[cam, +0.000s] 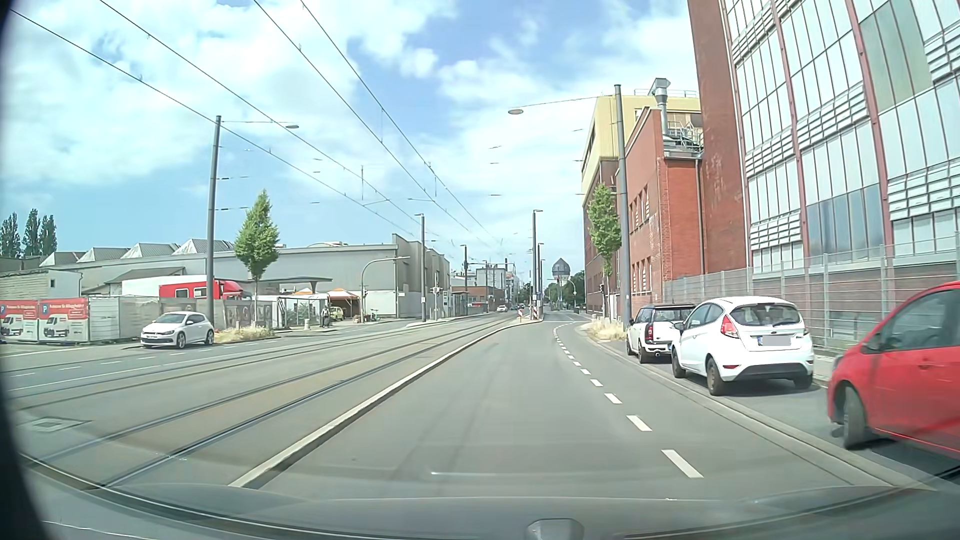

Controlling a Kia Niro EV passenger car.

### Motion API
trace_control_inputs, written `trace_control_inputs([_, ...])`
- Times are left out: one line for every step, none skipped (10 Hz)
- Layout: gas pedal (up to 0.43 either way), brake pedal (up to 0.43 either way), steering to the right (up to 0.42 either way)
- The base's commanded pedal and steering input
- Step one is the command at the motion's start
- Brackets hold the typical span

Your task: Follow the waypoints while adhering to traffic rules and regulations

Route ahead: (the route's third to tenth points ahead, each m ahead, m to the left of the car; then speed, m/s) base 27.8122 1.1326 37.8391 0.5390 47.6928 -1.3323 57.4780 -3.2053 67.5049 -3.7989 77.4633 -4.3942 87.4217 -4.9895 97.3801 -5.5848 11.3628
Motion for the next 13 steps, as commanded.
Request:
trace_control_inputs([0.000,0.030,0.003])
trace_control_inputs([0.000,0.030,0.003])
trace_control_inputs([0.000,0.030,0.004])
trace_control_inputs([0.000,0.030,0.005])
trace_control_inputs([0.000,0.030,0.007])
trace_control_inputs([0.000,0.030,0.008])
trace_control_inputs([0.000,0.030,0.009])
trace_control_inputs([0.000,0.030,0.009])
trace_control_inputs([0.000,0.030,0.009])
trace_control_inputs([0.000,0.030,0.010])
trace_control_inputs([0.000,0.030,0.012])
trace_control_inputs([0.000,0.030,0.013])
trace_control_inputs([0.000,0.030,0.014])
